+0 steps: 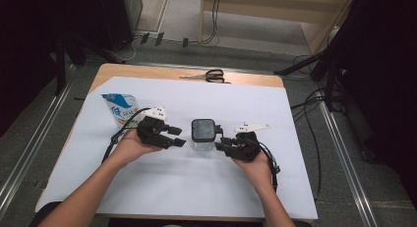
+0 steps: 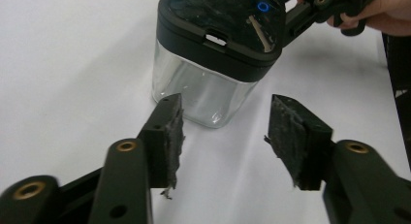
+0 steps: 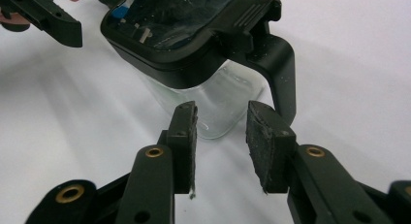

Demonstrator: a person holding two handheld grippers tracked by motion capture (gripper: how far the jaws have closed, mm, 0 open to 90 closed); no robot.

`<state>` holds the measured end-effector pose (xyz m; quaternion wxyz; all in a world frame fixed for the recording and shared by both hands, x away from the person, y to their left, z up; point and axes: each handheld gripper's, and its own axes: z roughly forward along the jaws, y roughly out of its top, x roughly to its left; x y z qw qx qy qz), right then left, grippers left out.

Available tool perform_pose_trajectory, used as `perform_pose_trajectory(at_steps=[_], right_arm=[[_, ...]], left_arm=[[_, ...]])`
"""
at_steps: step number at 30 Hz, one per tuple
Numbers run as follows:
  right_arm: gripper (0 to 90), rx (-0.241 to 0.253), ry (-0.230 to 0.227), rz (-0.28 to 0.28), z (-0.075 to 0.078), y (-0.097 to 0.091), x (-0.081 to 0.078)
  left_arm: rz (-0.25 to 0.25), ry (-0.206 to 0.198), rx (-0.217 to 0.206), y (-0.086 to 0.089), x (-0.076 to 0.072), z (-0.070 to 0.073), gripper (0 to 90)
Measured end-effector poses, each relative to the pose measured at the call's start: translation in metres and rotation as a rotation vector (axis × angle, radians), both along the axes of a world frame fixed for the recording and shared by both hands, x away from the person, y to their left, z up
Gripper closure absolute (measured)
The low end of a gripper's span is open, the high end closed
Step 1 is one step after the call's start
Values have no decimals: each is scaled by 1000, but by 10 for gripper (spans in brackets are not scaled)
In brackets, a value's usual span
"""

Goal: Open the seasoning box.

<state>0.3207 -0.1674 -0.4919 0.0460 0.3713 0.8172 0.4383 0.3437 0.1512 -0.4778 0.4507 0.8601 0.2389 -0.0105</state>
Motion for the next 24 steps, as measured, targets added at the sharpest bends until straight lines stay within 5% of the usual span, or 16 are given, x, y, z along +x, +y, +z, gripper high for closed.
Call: perform_pose_trajectory(at_steps=[6, 10, 12, 16, 24], right_arm=[[615, 8, -16, 4, 2, -3, -2], [603, 18, -19, 0, 4, -5, -3], [587, 23, -20, 0, 5, -6, -3], [511, 25, -27, 2, 6, -8, -3], [498, 32, -23, -3, 8, -9, -4]], left_arm=[[-16, 80, -34, 0, 10, 4, 344], [-45, 70, -16, -5, 13, 8, 179], [-36, 60, -34, -6, 15, 9, 152], [-27, 53, 9, -8, 20, 12, 104], [-40, 30, 16, -14, 26, 19, 130]])
